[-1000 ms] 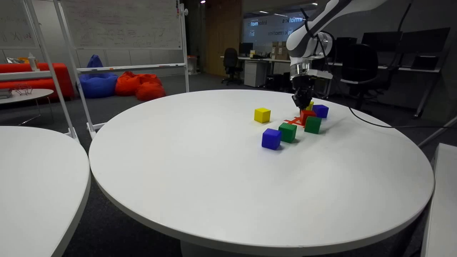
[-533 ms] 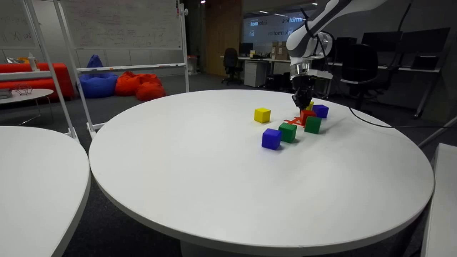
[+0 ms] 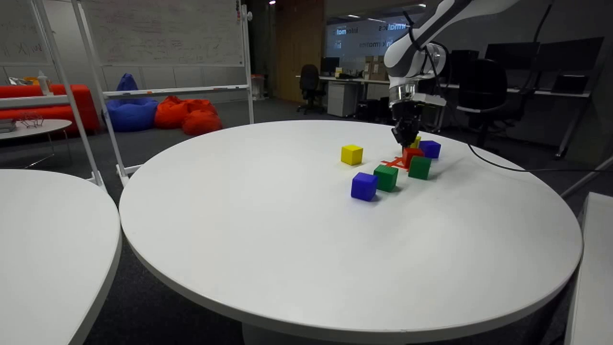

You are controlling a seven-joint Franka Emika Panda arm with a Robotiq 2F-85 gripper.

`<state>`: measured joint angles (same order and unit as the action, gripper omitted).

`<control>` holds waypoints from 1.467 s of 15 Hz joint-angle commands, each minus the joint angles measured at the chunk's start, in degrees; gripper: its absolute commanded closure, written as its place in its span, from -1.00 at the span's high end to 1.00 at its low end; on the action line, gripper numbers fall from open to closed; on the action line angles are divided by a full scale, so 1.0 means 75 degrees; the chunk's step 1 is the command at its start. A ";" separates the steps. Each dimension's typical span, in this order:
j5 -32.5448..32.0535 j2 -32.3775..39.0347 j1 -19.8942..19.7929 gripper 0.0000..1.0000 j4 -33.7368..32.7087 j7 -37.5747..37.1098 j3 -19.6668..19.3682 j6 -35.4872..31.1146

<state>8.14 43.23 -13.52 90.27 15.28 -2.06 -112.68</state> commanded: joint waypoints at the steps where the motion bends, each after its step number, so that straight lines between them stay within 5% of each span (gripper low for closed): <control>1: -0.0025 0.0018 -0.0029 -0.98 -0.0035 -0.0011 0.0027 0.0024; 3: -0.0025 0.0018 -0.0029 -0.98 -0.0035 -0.0011 0.0027 0.0024; 4: -0.0025 0.0018 -0.0029 -0.48 -0.0035 -0.0011 0.0027 0.0024; 6: -0.0047 0.0026 -0.0041 -0.31 -0.0041 -0.0089 -0.0029 -0.0007; 7: -0.0042 0.0013 -0.0087 -0.78 -0.0009 -0.0006 -0.0032 -0.0059; 10: -0.0016 0.0013 -0.0159 -1.00 0.0002 0.0047 -0.0080 -0.0105; 21: -0.0066 0.0062 -0.0149 -1.00 -0.0092 -0.0138 -0.0168 0.0099; 22: -0.0049 0.0018 -0.0148 -0.48 -0.0037 -0.0054 -0.0127 0.0003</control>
<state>8.05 43.23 -14.29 90.26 15.01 -3.37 -112.82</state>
